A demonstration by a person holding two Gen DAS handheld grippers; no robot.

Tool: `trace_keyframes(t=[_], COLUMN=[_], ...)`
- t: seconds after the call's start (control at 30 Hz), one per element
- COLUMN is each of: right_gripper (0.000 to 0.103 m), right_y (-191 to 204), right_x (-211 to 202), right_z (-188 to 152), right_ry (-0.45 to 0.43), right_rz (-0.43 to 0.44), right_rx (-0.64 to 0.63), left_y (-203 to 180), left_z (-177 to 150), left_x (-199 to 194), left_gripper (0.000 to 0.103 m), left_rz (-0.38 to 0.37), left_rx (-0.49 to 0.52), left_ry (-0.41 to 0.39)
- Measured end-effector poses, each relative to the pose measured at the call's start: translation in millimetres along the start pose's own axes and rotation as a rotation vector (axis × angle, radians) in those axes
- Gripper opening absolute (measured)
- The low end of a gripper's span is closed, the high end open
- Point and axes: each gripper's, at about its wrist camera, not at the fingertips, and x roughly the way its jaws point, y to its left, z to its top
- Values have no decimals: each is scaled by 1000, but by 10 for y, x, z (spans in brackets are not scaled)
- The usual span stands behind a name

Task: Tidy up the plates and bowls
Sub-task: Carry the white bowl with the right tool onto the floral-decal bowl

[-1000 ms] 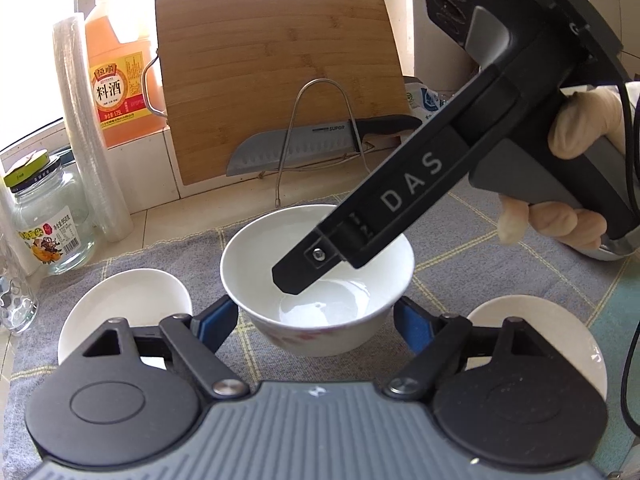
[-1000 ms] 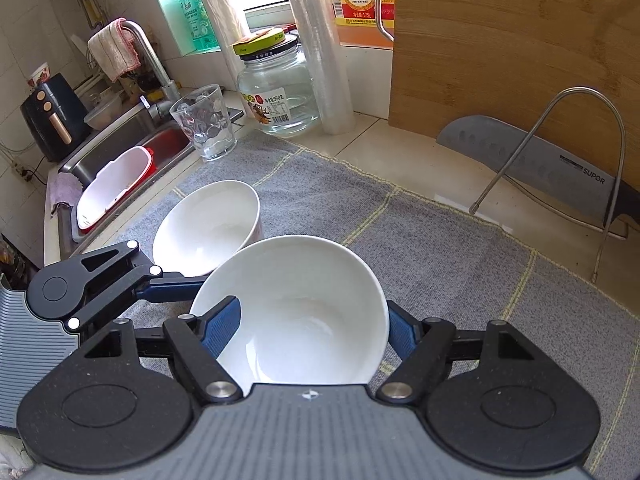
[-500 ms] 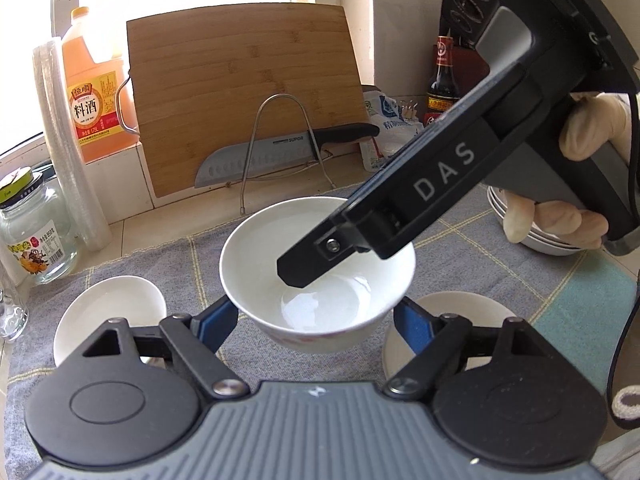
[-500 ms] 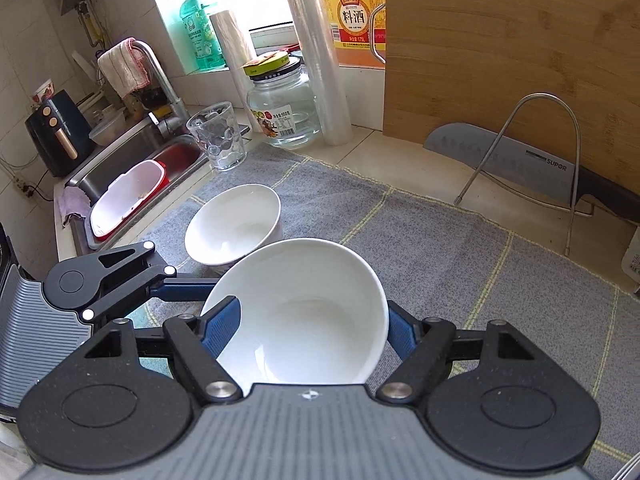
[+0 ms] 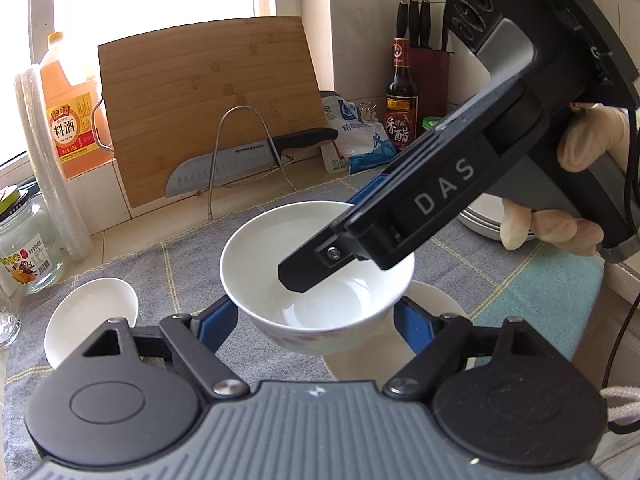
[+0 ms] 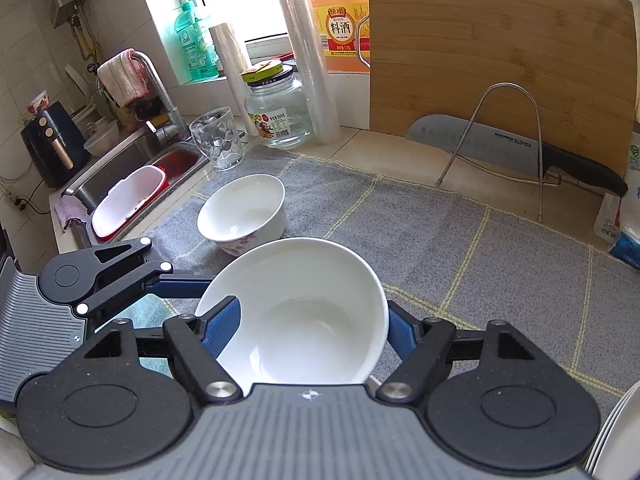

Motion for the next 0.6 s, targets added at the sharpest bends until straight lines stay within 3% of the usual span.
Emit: trace_keyframes(t=[0.6], right_gripper=[81], right_y=[-23], right_x=[-200], right_z=[-390], right_ry=[2], right_rz=[-51], right_rx=[78], left_y=[-258], left_z=[-97], left_x=[-43], left_gripper=[85], left_rz=[-93], left_rx=[38], left_ry=[33])
